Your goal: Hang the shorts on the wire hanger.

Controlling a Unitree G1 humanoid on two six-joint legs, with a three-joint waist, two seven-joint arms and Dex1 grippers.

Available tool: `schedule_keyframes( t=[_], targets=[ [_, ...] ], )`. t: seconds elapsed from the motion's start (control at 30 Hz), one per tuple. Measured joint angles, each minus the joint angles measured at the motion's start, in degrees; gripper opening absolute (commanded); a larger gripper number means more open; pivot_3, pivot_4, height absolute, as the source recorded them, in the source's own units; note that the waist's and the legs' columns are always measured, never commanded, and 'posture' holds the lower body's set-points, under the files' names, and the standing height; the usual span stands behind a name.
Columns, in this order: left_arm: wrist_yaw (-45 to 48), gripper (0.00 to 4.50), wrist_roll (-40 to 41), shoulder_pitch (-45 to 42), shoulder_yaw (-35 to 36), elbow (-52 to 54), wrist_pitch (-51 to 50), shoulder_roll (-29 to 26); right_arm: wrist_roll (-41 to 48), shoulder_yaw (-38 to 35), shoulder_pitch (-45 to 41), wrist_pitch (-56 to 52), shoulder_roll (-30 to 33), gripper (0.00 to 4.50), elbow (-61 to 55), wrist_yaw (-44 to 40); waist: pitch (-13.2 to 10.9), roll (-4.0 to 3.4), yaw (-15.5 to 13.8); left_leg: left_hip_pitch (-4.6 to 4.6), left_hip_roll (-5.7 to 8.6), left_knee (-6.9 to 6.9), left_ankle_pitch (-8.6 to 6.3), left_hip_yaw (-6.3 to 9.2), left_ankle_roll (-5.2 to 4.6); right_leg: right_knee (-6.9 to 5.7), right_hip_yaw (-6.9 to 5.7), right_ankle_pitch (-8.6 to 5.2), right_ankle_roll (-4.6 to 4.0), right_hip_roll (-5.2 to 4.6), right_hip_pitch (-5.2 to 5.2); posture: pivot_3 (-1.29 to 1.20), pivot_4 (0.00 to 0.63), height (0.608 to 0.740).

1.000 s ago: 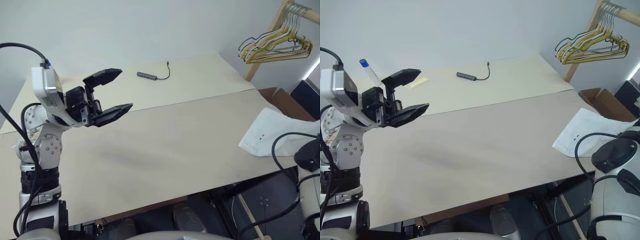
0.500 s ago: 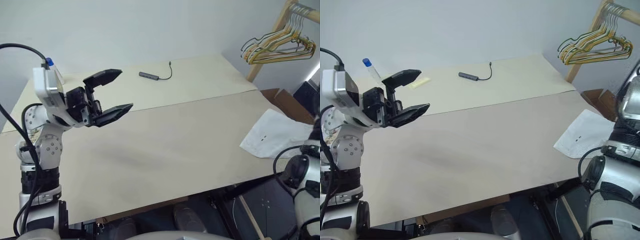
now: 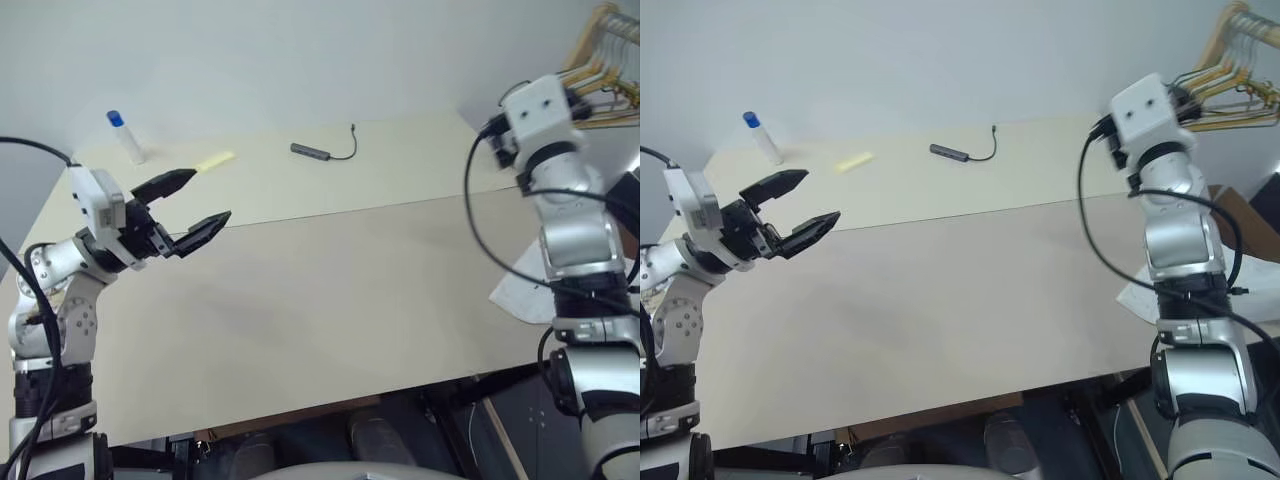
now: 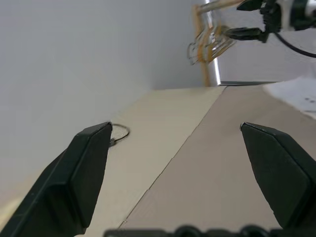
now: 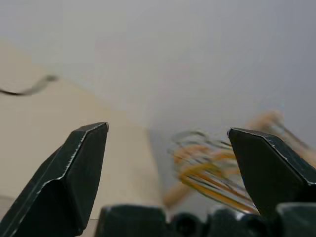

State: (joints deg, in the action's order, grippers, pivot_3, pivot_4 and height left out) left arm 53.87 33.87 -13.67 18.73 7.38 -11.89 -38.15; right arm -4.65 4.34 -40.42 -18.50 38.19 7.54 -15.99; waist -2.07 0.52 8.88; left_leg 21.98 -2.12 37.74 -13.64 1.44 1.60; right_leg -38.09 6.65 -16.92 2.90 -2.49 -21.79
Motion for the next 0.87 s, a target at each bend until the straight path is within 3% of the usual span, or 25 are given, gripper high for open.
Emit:
schedule_keyframes(
  t=[0.2,0.43,0.87],
  targets=[
    [-2.3,4.50,0.5,8.5,2.3,7.1,-2.2,-0.1,0.4,8.5,7.4,6.1,1.6,4.48,-6.0,-16.3,0.0,0.05,-4.5,0.05,0.01,0.00,-0.01,-0.06,0.00,-0.01,0.01,0.00,0.00,-0.02,-0.12,0.13,0.000,0.740],
    [-4.3,4.50,4.5,15.1,5.9,13.4,-3.2,1.3,0.3,10.7,9.9,7.9,4.0,4.48,-7.6,-27.4,0.0,0.24,-9.6,0.05,0.01,0.03,-0.01,-0.15,0.00,0.00,0.00,0.03,-0.04,-0.02,-0.16,0.17,0.000,0.740],
    [-6.0,4.50,2.1,16.1,3.7,14.4,-3.3,1.3,-3.0,11.2,10.6,9.4,4.0,4.48,-7.8,-31.2,0.0,0.52,-12.6,0.06,0.01,0.04,-0.01,-0.18,0.01,0.01,-0.05,0.05,-0.08,0.00,-0.18,0.17,0.000,0.740]
  ],
)
